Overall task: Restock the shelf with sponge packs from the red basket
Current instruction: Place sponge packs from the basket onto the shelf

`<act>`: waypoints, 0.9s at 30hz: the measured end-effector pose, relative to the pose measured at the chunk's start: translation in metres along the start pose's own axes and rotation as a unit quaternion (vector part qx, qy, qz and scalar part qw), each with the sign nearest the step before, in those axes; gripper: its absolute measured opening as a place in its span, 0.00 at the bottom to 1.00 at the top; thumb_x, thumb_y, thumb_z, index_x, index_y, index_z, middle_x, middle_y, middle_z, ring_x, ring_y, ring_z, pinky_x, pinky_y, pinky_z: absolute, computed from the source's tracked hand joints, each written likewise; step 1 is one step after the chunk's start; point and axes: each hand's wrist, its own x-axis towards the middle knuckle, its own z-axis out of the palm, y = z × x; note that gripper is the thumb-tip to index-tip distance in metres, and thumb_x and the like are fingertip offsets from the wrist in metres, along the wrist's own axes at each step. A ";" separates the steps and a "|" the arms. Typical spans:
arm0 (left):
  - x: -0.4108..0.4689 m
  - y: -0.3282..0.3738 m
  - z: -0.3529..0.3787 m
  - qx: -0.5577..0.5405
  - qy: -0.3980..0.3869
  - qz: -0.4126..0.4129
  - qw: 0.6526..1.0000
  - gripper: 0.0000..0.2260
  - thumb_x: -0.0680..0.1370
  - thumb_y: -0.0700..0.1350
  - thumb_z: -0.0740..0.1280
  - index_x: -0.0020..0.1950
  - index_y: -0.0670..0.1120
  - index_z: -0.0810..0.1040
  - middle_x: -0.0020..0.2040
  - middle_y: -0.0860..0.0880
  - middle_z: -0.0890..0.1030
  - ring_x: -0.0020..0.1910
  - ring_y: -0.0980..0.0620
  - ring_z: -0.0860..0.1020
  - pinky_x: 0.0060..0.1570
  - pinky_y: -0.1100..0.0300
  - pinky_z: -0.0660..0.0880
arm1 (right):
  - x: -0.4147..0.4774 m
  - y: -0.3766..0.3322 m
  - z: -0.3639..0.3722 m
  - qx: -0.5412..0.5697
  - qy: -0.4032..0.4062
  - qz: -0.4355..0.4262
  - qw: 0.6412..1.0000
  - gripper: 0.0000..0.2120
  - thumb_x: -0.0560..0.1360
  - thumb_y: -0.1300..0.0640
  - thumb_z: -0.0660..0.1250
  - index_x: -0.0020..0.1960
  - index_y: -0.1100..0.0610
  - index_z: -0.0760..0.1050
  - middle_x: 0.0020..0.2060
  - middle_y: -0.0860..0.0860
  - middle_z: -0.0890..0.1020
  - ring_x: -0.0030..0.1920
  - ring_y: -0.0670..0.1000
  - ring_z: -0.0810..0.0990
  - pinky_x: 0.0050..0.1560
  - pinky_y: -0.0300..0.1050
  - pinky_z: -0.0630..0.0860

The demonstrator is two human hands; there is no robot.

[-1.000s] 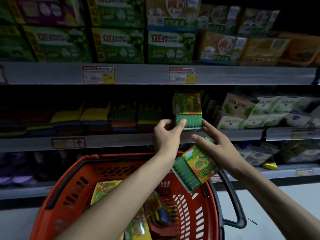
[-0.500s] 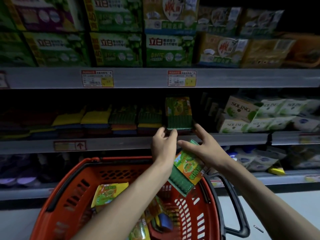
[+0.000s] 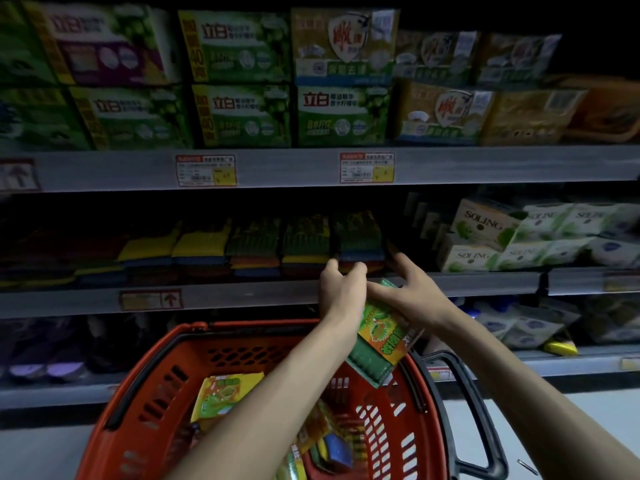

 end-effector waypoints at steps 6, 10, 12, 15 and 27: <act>-0.005 -0.001 0.001 0.036 0.014 0.019 0.999 0.28 0.82 0.46 0.64 0.81 0.48 0.62 0.76 0.45 0.71 0.74 0.43 0.71 0.72 0.43 0.70 | -0.004 -0.002 0.000 -0.084 -0.001 0.011 0.996 0.35 0.71 0.41 0.77 0.73 0.49 0.68 0.58 0.44 0.77 0.62 0.48 0.78 0.62 0.50 0.77; -0.008 -0.010 -0.009 0.048 0.009 0.049 0.998 0.21 0.82 0.45 0.65 0.75 0.53 0.70 0.69 0.48 0.77 0.64 0.47 0.79 0.61 0.50 0.78 | -0.009 0.002 -0.006 -0.177 0.031 0.004 0.984 0.45 0.70 0.36 0.75 0.80 0.48 0.59 0.72 0.50 0.74 0.70 0.53 0.75 0.62 0.48 0.75; -0.011 -0.013 -0.022 0.080 -0.025 0.086 0.993 0.14 0.82 0.47 0.65 0.68 0.54 0.76 0.62 0.52 0.80 0.59 0.52 0.80 0.51 0.62 0.77 | -0.016 0.001 -0.009 -0.204 0.048 0.005 0.978 0.46 0.70 0.33 0.73 0.81 0.48 0.58 0.73 0.50 0.72 0.69 0.51 0.74 0.62 0.47 0.74; -0.013 -0.016 -0.043 0.109 -0.116 0.144 0.977 0.12 0.82 0.53 0.66 0.65 0.54 0.79 0.56 0.56 0.82 0.56 0.61 0.80 0.48 0.69 0.74 | -0.027 -0.001 -0.009 -0.168 0.050 0.000 0.985 0.37 0.71 0.32 0.71 0.74 0.47 0.68 0.60 0.47 0.77 0.55 0.45 0.76 0.51 0.43 0.74; -0.006 -0.011 -0.104 0.164 -0.293 0.054 0.941 0.24 0.69 0.59 0.80 0.61 0.52 0.81 0.57 0.50 0.85 0.55 0.53 0.84 0.60 0.53 0.80 | -0.029 -0.032 0.027 0.164 -0.016 0.013 0.986 0.19 0.78 0.39 0.69 0.54 0.55 0.83 0.47 0.54 0.86 0.49 0.52 0.85 0.51 0.47 0.80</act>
